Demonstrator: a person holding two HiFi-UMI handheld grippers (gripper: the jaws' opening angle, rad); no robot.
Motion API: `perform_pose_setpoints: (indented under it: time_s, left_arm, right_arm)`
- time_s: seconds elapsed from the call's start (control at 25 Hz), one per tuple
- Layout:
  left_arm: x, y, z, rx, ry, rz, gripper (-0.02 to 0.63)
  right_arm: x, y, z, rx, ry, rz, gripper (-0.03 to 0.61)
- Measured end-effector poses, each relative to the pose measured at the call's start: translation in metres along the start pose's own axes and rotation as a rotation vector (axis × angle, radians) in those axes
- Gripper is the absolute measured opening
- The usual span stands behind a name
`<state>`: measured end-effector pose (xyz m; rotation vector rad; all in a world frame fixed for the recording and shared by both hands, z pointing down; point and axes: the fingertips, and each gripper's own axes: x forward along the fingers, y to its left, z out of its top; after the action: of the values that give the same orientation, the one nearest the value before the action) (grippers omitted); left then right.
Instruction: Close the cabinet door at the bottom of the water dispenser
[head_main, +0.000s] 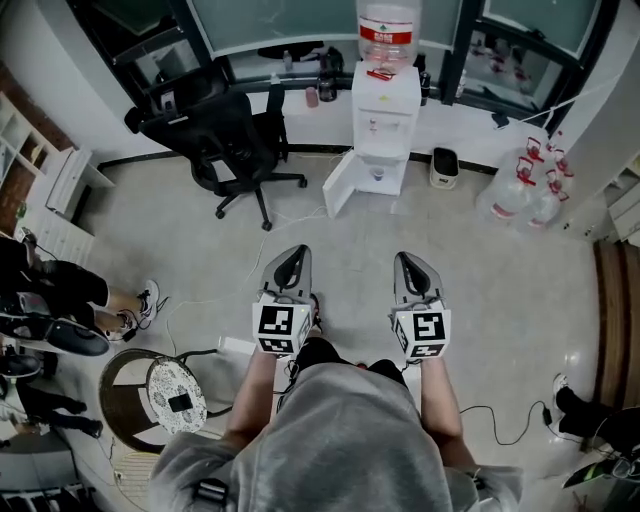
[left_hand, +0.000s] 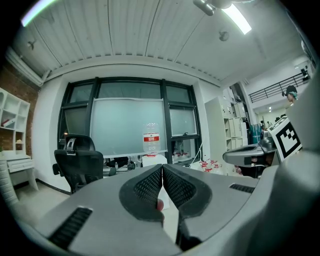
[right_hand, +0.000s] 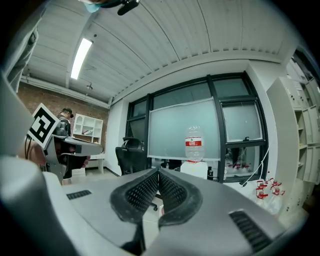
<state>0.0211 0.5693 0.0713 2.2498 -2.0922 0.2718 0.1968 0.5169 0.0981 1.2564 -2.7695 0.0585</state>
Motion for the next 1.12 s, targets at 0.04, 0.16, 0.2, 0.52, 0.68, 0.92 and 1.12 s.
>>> perform_pose_setpoints:
  time_s: [0.04,0.16,0.2,0.52,0.68,0.92,1.12]
  left_arm:
    - [0.009,0.004,0.002,0.002,-0.005,-0.005,0.025]
    - [0.039,0.021,0.003,0.004,-0.009,-0.02,0.025]
    - [0.051,0.028,0.003,0.003,-0.01,-0.026,0.025]
    - [0.168,0.114,0.015,0.018,-0.014,-0.12,0.025]
    - [0.228,0.162,0.025,0.013,-0.002,-0.156,0.025]
    - [0.312,0.215,0.013,0.02,0.032,-0.222,0.025]
    - [0.366,0.248,-0.011,0.01,0.076,-0.276,0.025]
  right_arm:
    - [0.007,-0.002,-0.001,-0.003,0.002,-0.005,0.018]
    - [0.035,-0.009,-0.004,-0.003,0.007,-0.021,0.018]
    - [0.047,-0.011,-0.004,-0.004,0.007,-0.025,0.018]
    - [0.183,-0.015,0.002,-0.006,0.04,-0.075,0.018]
    - [0.251,-0.022,0.014,0.01,0.047,-0.107,0.018]
    - [0.351,-0.035,0.003,0.057,0.113,-0.15,0.018]
    - [0.422,-0.038,-0.014,0.083,0.149,-0.174,0.018]
